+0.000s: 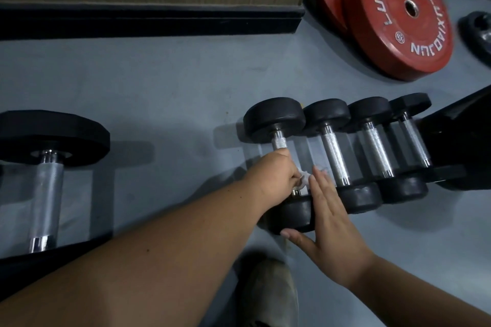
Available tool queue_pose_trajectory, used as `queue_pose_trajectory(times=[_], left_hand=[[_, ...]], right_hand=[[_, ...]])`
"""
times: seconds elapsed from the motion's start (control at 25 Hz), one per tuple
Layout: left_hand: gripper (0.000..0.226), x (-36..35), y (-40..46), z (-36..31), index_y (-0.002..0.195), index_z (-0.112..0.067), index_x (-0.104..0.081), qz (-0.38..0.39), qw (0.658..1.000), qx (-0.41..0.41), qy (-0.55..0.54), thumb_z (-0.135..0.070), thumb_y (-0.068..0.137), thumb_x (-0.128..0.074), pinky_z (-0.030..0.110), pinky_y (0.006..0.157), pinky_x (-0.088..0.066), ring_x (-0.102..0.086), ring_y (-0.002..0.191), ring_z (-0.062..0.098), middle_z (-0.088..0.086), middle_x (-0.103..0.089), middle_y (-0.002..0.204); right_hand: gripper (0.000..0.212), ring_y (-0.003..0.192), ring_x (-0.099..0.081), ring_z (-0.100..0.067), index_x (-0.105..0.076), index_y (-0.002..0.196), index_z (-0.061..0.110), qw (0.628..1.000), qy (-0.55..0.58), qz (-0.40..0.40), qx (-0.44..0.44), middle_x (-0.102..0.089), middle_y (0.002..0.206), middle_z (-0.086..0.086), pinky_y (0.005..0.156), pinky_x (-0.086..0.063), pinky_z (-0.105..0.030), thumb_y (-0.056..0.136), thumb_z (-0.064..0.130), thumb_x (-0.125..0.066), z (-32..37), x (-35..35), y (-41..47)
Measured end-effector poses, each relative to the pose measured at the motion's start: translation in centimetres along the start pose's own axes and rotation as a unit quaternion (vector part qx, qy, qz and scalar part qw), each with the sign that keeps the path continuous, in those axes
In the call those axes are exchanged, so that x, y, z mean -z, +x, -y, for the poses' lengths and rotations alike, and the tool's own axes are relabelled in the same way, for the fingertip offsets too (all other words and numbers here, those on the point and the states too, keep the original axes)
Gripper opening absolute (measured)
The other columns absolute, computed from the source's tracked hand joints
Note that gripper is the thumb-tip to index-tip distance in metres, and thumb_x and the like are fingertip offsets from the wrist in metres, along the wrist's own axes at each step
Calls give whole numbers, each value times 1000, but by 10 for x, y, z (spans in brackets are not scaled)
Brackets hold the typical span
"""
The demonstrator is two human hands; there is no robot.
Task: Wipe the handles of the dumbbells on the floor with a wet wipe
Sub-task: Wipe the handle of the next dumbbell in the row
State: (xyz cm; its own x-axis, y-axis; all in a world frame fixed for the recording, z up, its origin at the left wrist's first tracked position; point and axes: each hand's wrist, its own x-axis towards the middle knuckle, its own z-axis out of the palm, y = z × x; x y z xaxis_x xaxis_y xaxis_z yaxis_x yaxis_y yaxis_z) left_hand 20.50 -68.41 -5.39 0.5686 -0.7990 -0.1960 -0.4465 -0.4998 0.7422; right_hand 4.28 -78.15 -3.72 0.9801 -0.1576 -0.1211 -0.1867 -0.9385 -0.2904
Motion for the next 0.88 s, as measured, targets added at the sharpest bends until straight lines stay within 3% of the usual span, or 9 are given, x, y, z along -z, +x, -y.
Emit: queue_pose_trajectory(times=[0.2,0.32,0.44,0.6,0.72,0.88], left_hand=[[19,12,25,9,97,-13,-73,-44,998,8,34,-22,95,-56,27,86,-42,-54,104,22,9,-58,117],[23,6,21,20,103,-12,-75,-45,998,-16,44,-27,96,-60,31,90,-46,-57,95,18,0,-50,106],[22,0,8,34,97,-10,-77,-71,997,-38,5,-29,91,-67,24,82,-45,-54,86,12,-5,-46,93],[10,-7,-11,37,74,-4,-60,-16,998,-37,-52,-5,83,-64,24,63,-37,-45,63,9,-1,-47,74],[8,-9,-19,39,73,-6,-63,-11,997,-67,-23,-4,81,-65,15,58,-31,-43,61,-1,-6,-47,76],[32,1,-13,38,62,-24,-52,29,994,-94,-40,-5,84,-67,16,61,-34,-46,66,6,-2,-49,83]], right_hand=[[102,157,-3,-26,-22,156,0,1000,-26,5,4,-7,169,-12,124,-21,-50,90,75,-41,5,-5,1],[94,156,-6,-28,-31,152,3,1000,-26,2,1,-12,168,-12,120,-27,-56,89,71,-46,14,-6,1],[92,156,-3,-27,-28,156,7,1000,-23,9,1,-12,168,-10,119,-28,-59,89,68,-48,24,-9,2],[92,157,1,-23,-21,159,13,1000,-23,20,-2,-5,170,-3,122,-22,-57,89,65,-47,32,-10,0],[90,157,4,-20,-21,160,14,1000,-10,27,2,-1,170,-1,123,-19,-56,90,64,-46,33,-8,1],[89,157,3,-19,-20,160,10,999,42,16,12,0,170,-1,122,-20,-57,93,59,-51,28,-5,0]])
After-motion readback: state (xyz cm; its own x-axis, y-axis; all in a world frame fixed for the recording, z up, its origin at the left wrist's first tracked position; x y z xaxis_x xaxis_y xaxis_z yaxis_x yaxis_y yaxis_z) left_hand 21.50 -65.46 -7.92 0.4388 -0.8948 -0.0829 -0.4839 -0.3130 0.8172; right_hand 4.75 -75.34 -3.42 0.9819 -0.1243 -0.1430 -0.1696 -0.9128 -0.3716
